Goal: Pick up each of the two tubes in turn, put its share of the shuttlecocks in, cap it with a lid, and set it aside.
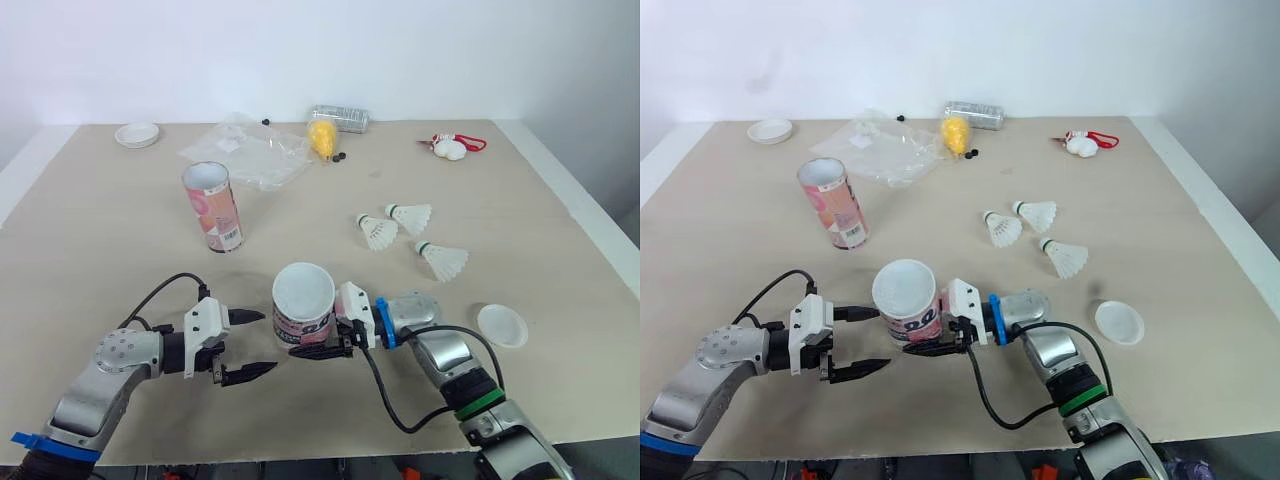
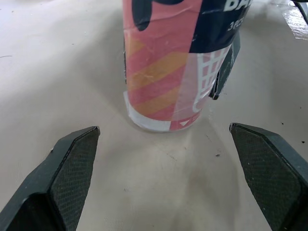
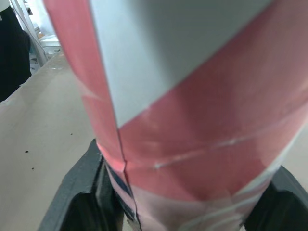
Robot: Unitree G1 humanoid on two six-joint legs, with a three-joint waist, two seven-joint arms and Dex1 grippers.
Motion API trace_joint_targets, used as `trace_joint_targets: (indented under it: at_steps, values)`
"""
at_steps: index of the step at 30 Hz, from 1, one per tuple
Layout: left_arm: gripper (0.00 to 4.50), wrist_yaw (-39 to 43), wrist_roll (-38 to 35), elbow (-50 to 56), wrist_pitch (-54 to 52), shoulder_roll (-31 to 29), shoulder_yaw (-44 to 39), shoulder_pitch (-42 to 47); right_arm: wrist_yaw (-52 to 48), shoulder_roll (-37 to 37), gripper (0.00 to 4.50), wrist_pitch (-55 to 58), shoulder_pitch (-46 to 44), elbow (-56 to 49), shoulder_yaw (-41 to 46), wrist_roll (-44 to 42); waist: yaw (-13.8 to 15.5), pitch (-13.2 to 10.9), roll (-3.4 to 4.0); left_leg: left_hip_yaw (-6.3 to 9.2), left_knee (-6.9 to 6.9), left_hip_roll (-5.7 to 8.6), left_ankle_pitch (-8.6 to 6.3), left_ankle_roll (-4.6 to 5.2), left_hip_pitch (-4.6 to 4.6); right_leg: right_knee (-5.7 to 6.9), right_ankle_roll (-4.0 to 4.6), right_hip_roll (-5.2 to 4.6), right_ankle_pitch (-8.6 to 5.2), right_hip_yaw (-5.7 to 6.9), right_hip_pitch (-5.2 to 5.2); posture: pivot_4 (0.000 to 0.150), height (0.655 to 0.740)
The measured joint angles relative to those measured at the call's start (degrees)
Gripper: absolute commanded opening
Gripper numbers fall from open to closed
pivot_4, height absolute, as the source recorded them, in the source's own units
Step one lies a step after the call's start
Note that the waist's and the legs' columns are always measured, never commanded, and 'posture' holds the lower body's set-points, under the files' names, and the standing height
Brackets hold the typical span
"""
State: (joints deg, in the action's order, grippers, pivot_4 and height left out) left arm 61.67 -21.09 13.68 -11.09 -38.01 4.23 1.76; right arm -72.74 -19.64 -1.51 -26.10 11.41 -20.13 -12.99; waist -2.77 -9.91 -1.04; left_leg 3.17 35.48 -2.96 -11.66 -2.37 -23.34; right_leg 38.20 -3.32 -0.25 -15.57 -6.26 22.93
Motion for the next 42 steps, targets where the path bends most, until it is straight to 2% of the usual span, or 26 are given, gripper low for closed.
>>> trace_joint_targets:
  at_steps: [9, 15, 20, 25, 28, 35, 42]
  values:
    - [4.50, 0.1, 0.4, -1.9, 0.2, 0.4, 0.0, 1.2, 0.8, -1.5, 2.56, 1.5, 0.9, -2.5, 0.3, -0.3, 0.0, 0.0, 0.00, 0.00, 0.02, 0.00, 0.01, -0.01, -0.01, 0.00, -0.01, 0.00, 0.01, 0.00, 0.00, 0.150, 0.7400]
    - [4.50, 0.1, 0.7, -2.0, 1.2, 1.0, 0.3, 1.7, 4.4, -4.3, 2.56, 8.1, 4.2, -11.4, 5.5, -4.6, 0.1, 0.0, 0.01, 0.01, 0.01, 0.01, 0.01, -0.02, -0.03, 0.00, -0.01, -0.02, 0.00, 0.00, 0.00, 0.150, 0.7400]
    - [4.50, 0.0, 0.7, -1.9, 1.1, 1.3, 0.6, 1.9, 11.3, -7.6, 2.56, 17.4, 10.0, -22.0, 15.2, -12.2, 0.1, 0.0, 0.01, 0.01, 0.01, 0.02, 0.01, -0.02, -0.05, 0.00, -0.03, -0.02, -0.02, 0.00, 0.00, 0.150, 0.7400]
    - [4.50, 0.0, 0.6, -1.6, 0.7, 1.8, 1.7, 2.7, 24.6, -10.2, 2.56, 25.0, 16.0, -28.9, 33.6, -20.5, 0.2, 0.0, 0.01, -0.01, 0.05, 0.05, 0.01, -0.01, -0.05, -0.01, -0.08, -0.05, 0.00, -0.02, -0.03, 0.150, 0.7400]
    - [4.50, 0.0, 0.0, -1.4, -0.3, 2.9, 2.4, 3.5, 29.5, -10.8, 2.56, 23.7, 16.8, -26.5, 39.1, -19.2, 0.1, 0.0, 0.02, -0.02, 0.06, 0.05, 0.01, 0.00, -0.03, 0.00, -0.07, -0.04, 0.03, -0.04, -0.02, 0.150, 0.7400]
    - [4.50, -1.3, -3.8, 2.9, -6.4, 6.0, 4.2, 6.1, 42.3, -10.8, 2.56, 16.6, 17.1, -9.1, 50.7, -13.4, 0.1, 0.0, 0.05, -0.08, 0.05, 0.07, 0.02, 0.01, -0.03, -0.01, -0.09, -0.05, 0.03, -0.12, -0.03, 0.150, 0.7400]
    - [4.50, -5.1, -4.0, 3.1, -9.2, 7.8, 4.4, 7.7, 45.2, -11.4, 2.56, 13.8, 17.2, 3.7, 51.8, -10.3, -0.2, 0.1, 0.33, -0.12, 0.05, 0.07, 0.03, 0.03, 0.04, 0.00, -0.10, -0.01, 0.07, -0.19, -0.04, 0.150, 0.7400]
